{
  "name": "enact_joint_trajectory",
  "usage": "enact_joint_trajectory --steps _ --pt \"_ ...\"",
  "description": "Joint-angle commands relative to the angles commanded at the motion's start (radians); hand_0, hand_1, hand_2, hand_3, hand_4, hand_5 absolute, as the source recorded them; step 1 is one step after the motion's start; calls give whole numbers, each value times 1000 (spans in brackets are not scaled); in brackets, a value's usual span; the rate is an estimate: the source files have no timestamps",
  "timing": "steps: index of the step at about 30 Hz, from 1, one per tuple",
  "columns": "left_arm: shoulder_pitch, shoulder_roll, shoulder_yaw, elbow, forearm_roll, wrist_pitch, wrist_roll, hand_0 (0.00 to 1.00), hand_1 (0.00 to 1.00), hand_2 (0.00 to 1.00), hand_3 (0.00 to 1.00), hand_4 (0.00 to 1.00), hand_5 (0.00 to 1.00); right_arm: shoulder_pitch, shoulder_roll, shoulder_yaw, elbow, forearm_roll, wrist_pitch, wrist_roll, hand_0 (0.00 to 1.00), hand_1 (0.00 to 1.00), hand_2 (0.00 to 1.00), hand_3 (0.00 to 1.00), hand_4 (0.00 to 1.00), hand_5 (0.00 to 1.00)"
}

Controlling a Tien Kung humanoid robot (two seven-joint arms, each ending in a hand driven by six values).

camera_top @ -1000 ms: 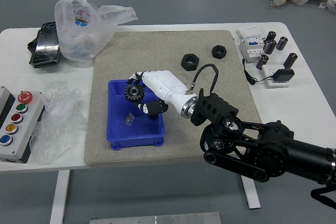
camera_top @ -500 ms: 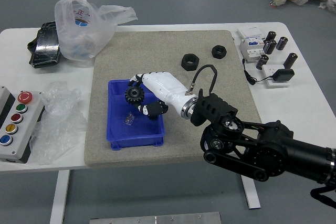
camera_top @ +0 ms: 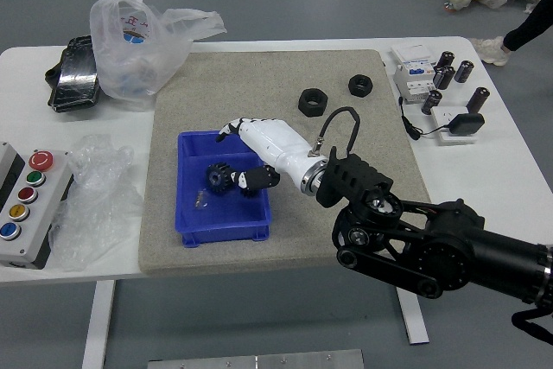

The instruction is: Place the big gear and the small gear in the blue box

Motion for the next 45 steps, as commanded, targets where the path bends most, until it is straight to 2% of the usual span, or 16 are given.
enact_joint_trajectory --steps 11,17,20,21,24,26,27,32,33,38,42,45 --pt "1 0 3 0 -4 0 0 745 704 688 789 763 502 -17 -11 40 4 -13 -27 3 835 927 936 892 732 205" --pt "2 2 4 0 -5 0 0 745 704 689 789 763 502 -44 -40 128 12 11 -51 26 828 925 931 888 729 209" --pt "2 2 5 1 -6 1 -1 745 704 689 789 763 502 -77 -68 192 24 73 -85 72 828 925 931 888 729 209" --pt "2 3 5 1 -6 0 0 745 704 688 789 763 502 -95 -79 216 31 99 -101 94 755 858 860 836 722 220" --pt "1 4 5 1 -5 0 0 745 704 688 789 763 502 -152 -109 291 55 178 -131 164 755 858 860 836 722 220" --pt "1 6 6 1 -5 0 -1 745 704 688 789 763 502 -194 -129 348 72 244 -132 217 755 858 860 836 722 220" --pt "1 6 5 1 -4 0 -1 745 704 689 789 763 501 -215 -137 375 80 276 -130 241 665 749 755 715 715 237" --pt "2 10 5 2 0 -2 -1 745 704 689 789 763 501 -339 -180 530 122 468 -95 380 665 749 755 715 715 237" --pt "2 10 4 2 1 -2 -1 745 704 690 789 763 501 -363 -186 558 125 503 -87 404 649 725 732 694 719 243" --pt "-3 17 5 4 6 -5 -4 745 704 690 789 763 501 -482 -206 690 117 670 -62 509 649 725 732 694 719 243" --pt "-5 20 13 6 -2 -3 -9 745 704 688 789 763 502 -558 -205 777 115 766 -60 532 652 721 730 691 712 242" --pt "-1 19 24 7 -18 2 -14 745 704 690 789 763 499 -582 -201 830 121 783 -62 528 654 724 730 689 707 247"
